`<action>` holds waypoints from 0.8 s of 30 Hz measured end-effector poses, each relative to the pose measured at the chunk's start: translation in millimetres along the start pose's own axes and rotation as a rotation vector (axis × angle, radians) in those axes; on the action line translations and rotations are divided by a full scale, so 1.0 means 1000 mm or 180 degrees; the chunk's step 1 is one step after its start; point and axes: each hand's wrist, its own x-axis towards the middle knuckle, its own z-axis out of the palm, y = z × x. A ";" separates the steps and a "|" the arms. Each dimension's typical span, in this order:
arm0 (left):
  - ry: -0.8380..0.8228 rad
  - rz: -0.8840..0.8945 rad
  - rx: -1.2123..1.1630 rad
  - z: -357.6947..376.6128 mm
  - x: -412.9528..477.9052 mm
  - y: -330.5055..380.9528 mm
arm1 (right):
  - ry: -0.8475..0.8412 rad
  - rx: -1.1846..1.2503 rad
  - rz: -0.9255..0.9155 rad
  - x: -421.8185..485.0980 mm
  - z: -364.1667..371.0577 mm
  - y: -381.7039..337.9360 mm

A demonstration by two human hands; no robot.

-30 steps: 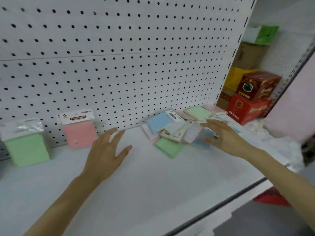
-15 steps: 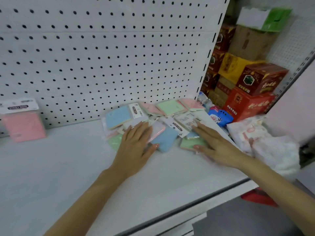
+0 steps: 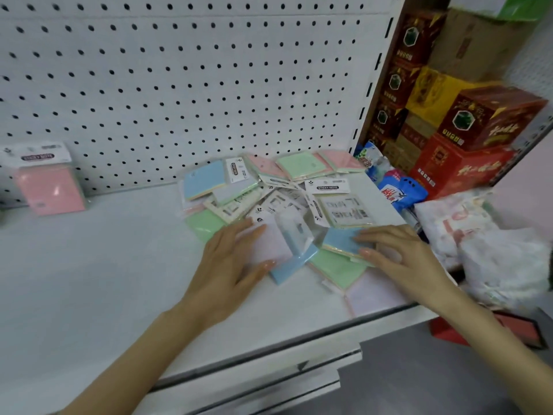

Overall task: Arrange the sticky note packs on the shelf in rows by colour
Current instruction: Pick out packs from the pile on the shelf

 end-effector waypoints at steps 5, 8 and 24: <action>-0.0389 -0.0419 0.0015 0.007 0.020 0.003 | -0.0116 0.0215 0.0686 0.019 0.007 0.012; -0.0413 -0.0331 0.0220 0.013 0.014 0.000 | -0.0235 0.0252 0.0816 0.021 0.008 0.013; -0.0439 -0.0388 0.0290 0.009 0.006 0.005 | 0.0546 0.0567 0.0785 0.017 0.010 -0.009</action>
